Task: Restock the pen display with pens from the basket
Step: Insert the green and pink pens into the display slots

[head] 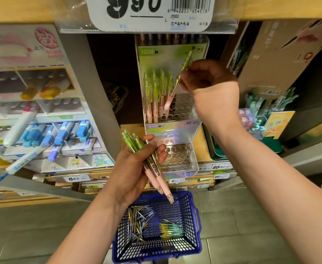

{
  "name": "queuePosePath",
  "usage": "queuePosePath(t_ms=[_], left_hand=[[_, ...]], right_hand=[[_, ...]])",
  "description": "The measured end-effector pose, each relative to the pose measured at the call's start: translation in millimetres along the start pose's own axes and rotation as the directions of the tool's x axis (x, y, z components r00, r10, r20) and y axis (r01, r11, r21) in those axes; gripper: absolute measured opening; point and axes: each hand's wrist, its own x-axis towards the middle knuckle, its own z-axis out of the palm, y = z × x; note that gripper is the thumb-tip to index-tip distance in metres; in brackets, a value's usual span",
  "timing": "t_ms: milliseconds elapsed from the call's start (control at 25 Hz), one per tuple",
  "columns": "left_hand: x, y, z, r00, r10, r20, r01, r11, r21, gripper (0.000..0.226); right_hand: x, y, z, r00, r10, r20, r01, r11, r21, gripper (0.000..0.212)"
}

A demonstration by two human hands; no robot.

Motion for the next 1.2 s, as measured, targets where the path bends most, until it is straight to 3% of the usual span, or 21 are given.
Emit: queuePosePath(t_ms=[240, 440, 680, 880, 960, 1080, 1200], left_hand=[[3, -1, -1, 1.000, 0.026, 0.009, -0.027, 1.000, 0.013, 0.020], [5, -3, -4, 0.999, 0.033, -0.032, -0.032, 0.999, 0.037, 0.015], [6, -2, -8, 0.997, 0.040, -0.068, -0.039, 0.999, 0.019, 0.012], [6, 0, -6, 0.992, 0.043, -0.116, -0.041, 0.999, 0.023, 0.032], [6, 1, -3, 0.992, 0.048, -0.118, -0.048, 0.999, 0.005, 0.032], [6, 2, 1, 0.992, 0.070, -0.103, -0.073, 0.997, -0.025, 0.030], [7, 3, 4, 0.992, 0.104, -0.068, -0.103, 0.994, 0.019, 0.032]], right_hand=[[-3, 8, 10, 0.993, -0.106, 0.044, 0.110, 0.989, -0.099, 0.017], [-10, 20, 15, 0.979, -0.110, 0.171, 0.161, 0.933, -0.323, 0.014], [-15, 23, 13, 0.975, -0.107, 0.193, 0.177, 0.900, -0.397, 0.006], [-18, 23, 14, 0.980, -0.056, 0.192, 0.135, 0.892, -0.431, 0.007], [-19, 19, 12, 0.979, -0.039, 0.202, 0.131, 0.875, -0.466, 0.003], [-33, 14, 7, 0.970, -0.005, 0.242, 0.141, 0.825, -0.547, 0.014], [-63, 16, 2, 0.889, 0.217, 0.404, 0.037, 0.844, -0.535, 0.015]])
